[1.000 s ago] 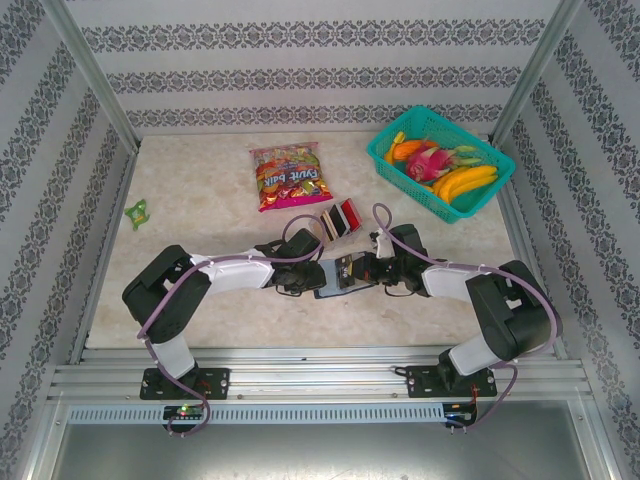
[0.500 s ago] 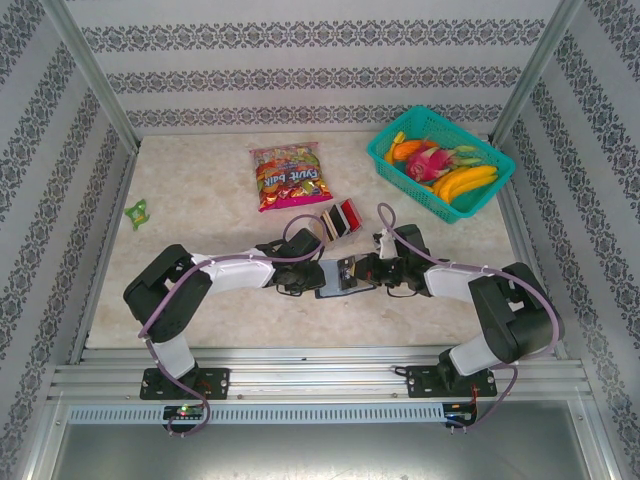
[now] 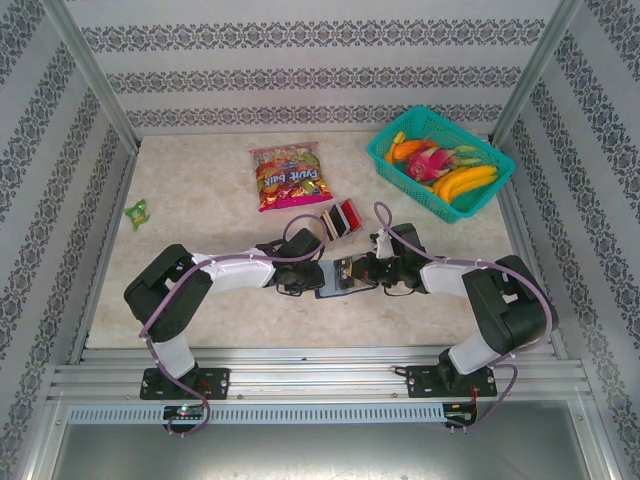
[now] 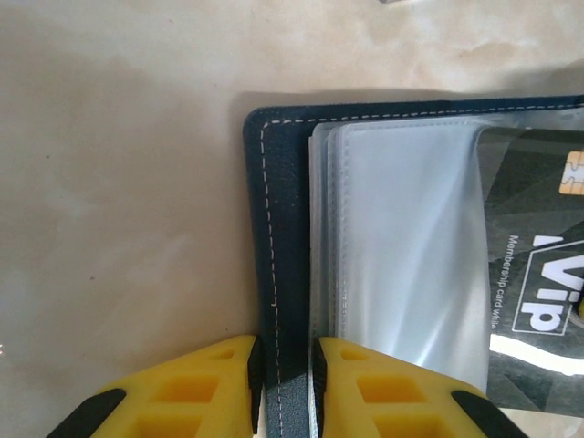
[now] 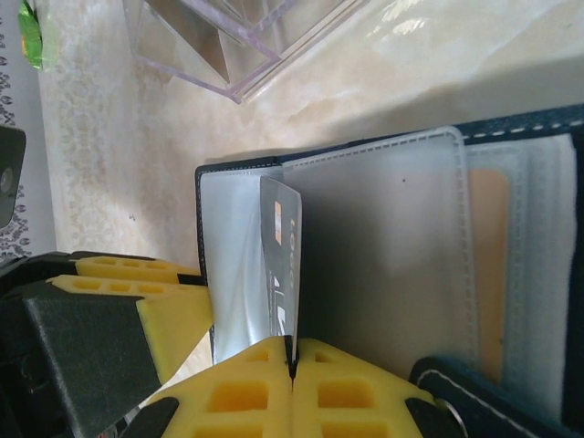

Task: Put the credit cards into the card holder
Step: Insert the credit card into the card slot.

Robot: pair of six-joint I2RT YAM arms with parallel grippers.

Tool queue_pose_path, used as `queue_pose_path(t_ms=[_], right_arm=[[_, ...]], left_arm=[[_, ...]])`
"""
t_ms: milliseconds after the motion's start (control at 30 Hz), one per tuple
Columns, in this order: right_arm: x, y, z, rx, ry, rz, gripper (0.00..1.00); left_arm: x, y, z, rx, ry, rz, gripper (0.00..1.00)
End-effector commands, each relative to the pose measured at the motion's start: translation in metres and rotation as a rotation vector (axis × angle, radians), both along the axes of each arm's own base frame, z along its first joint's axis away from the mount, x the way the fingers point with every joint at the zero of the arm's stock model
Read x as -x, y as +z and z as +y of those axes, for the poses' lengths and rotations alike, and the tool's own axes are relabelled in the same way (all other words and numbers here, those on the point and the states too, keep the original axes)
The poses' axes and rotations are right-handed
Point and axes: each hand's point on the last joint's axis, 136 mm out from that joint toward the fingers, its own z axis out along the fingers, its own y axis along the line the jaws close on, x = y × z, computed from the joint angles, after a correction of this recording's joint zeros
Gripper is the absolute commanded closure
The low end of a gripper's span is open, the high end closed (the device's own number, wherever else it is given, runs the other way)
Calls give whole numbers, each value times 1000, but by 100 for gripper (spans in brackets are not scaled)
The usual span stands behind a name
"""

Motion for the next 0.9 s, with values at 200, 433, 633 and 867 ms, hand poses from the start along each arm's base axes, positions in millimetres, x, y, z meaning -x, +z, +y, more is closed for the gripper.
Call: queue_pose_path(t_ms=[200,433,633,867], right_arm=[[12,-6,0,36,33,76,100],[14,-10,-17,85,-29,70,100],[14,-11,-26,95,-76,63,100],[14,-8,-26,86,-84,68,100]], left_arm=[[0,-3,-2,-23,-22,-4,75],[0,-6,0,-32,-17,-1,79],[1,-7,1,-35,-19,3,80],[1,-8,-1,-28,-22,5,81]])
